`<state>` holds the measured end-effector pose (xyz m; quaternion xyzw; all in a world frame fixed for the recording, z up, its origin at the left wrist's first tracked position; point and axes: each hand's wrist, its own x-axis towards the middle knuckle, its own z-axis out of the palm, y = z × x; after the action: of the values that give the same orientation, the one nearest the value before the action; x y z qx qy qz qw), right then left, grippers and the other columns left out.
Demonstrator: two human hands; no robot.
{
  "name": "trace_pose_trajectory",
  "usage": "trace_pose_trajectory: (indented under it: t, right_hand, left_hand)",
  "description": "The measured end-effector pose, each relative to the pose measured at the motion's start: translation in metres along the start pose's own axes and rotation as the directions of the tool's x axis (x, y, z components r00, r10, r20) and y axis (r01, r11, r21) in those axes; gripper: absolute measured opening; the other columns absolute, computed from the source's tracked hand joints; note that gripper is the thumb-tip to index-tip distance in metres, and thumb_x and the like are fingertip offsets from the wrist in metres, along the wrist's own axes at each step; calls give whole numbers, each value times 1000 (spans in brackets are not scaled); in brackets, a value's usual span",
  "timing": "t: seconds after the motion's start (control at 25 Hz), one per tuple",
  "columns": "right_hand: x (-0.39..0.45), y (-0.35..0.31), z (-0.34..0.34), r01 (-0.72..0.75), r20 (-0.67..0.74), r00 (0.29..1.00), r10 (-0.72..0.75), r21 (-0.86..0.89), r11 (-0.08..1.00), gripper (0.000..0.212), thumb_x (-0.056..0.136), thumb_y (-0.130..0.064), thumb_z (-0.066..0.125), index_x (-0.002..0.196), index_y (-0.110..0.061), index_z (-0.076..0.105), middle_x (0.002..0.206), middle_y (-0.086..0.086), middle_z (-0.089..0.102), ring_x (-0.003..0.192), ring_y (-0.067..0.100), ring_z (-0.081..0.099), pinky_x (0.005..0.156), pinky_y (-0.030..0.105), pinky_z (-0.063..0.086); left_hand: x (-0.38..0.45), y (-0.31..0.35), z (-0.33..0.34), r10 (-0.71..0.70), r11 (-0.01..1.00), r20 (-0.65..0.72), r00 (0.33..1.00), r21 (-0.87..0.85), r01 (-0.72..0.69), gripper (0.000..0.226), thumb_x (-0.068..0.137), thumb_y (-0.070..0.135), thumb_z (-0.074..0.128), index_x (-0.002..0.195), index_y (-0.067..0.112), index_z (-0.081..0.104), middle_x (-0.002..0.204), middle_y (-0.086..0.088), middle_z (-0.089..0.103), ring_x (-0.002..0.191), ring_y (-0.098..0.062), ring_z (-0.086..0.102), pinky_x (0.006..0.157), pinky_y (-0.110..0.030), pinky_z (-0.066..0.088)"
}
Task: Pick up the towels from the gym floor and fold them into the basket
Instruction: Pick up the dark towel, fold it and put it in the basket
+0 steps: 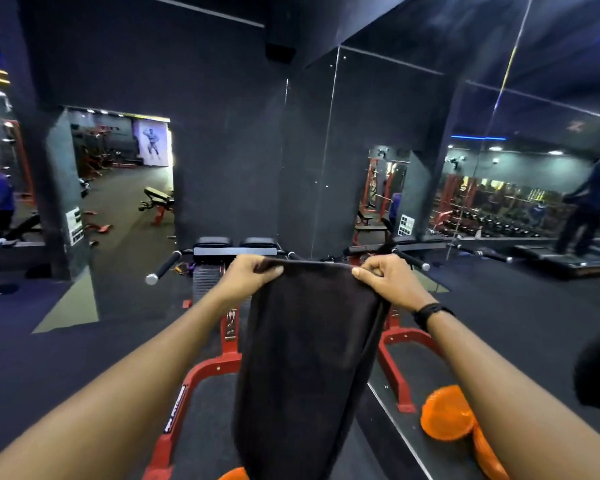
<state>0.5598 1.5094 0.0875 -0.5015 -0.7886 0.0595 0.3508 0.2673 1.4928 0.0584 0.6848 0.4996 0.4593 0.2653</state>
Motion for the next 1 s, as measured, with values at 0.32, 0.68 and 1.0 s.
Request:
trace_pose_trajectory:
  t: [0.32, 0.68, 1.0]
  right_hand:
    - [61, -15, 45, 85, 102, 988, -115, 263, 961, 30, 68, -17, 85, 89, -25, 66, 83, -4, 69, 69, 2, 60, 70, 24, 53]
    - [115, -12, 61, 27, -144, 985, 96, 675, 738, 26, 89, 5, 50, 76, -18, 50, 64, -1, 49, 54, 3, 42, 51, 19, 31]
    - [111, -15, 73, -20, 327, 936, -128, 412, 911, 40, 74, -36, 79, 107, -21, 62, 68, -4, 48, 59, 3, 42, 59, 17, 36]
  left_hand:
    - [77, 15, 35, 139, 974, 81, 987, 171, -151, 26, 80, 37, 73, 78, 12, 75, 60, -5, 58, 60, -5, 42, 56, -28, 34]
    - [83, -47, 1, 29, 999, 243, 970, -29, -22, 30, 89, 16, 66, 64, 3, 56, 60, 3, 48, 57, -6, 40, 51, -18, 27]
    - [113, -22, 26, 205, 979, 61, 977, -15, -204, 28, 96, 25, 52, 80, 3, 60, 69, -4, 52, 66, -11, 44, 61, -30, 34]
